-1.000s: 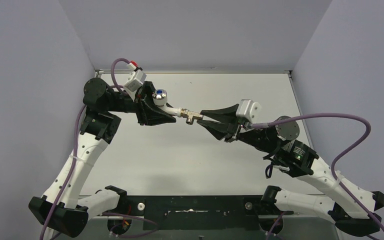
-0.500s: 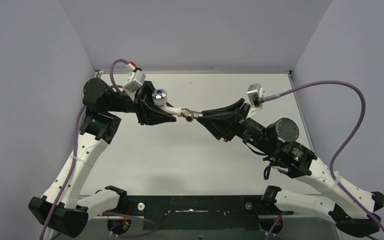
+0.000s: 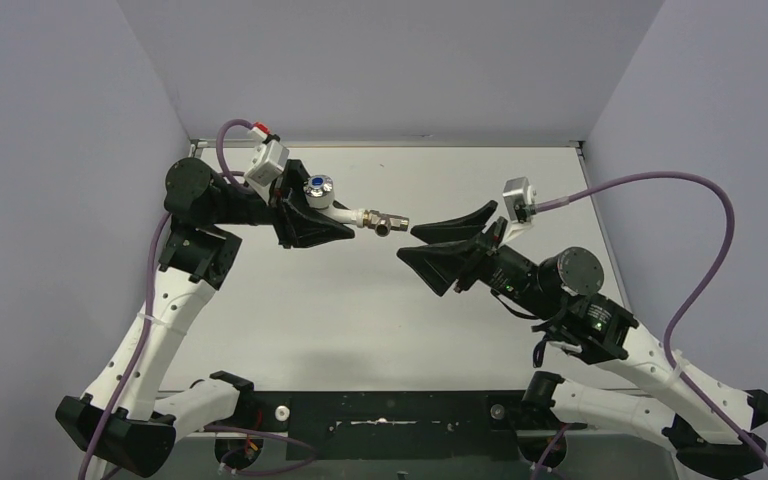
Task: Install the water faucets
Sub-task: Screw the water faucet onto the adaptor.
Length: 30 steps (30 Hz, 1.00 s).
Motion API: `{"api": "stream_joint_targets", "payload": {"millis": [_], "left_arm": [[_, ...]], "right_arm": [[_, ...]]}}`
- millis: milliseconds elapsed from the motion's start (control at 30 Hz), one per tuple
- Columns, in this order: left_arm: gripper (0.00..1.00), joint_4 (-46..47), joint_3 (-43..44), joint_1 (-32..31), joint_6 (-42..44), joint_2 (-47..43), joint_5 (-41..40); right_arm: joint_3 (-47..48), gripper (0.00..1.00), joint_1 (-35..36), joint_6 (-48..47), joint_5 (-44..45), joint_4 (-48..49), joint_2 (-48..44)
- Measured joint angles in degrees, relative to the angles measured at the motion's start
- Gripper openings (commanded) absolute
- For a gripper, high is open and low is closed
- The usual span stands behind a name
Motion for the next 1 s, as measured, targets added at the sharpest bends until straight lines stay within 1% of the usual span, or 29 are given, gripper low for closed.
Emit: {"api": "stream_joint_targets", "payload": {"millis": [133,233,433,567,733,867,1000], "left_arm": [[0.0,0.0,0.0,0.0,0.2,0.0,-0.4],[0.0,0.0,0.0,0.0,0.2,0.0,-0.5],[0.0,1.0,-0.4,0.0,-1.5,-0.4,0.0],[0.0,3.5,-1.3,0.0,-4.9,-0.4,1.1],[0.0,4.6,-1.9,0.0,-7.1,-0.5,2.0],[0.0,4.8,-1.9,0.0,-8.2,-0.5,2.7],[0.0,4.9,-1.9,0.0,-8.6,-0.6,2.9]], "right_arm": [[-0.9,0.57,0.0,-4.9,-0.5,0.6,-2.9],[-1.0,0.59,0.0,-10.9,-1.1,1.1,-5.1],[-0.2,0.6,0.0,-33.2,-3.3,0.9,-7.6],[3.6,0.6,0.0,-48.0,-7.9,-3.3,-5.4],[10.8,0.6,0.0,-61.1,-13.2,-9.9,0.1],[14.5,0.59,0.0,-67.4,-16.5,-14.9,3.2],[16.3,0.57,0.1,-70.7,-18.6,-17.9,5.7]]}}
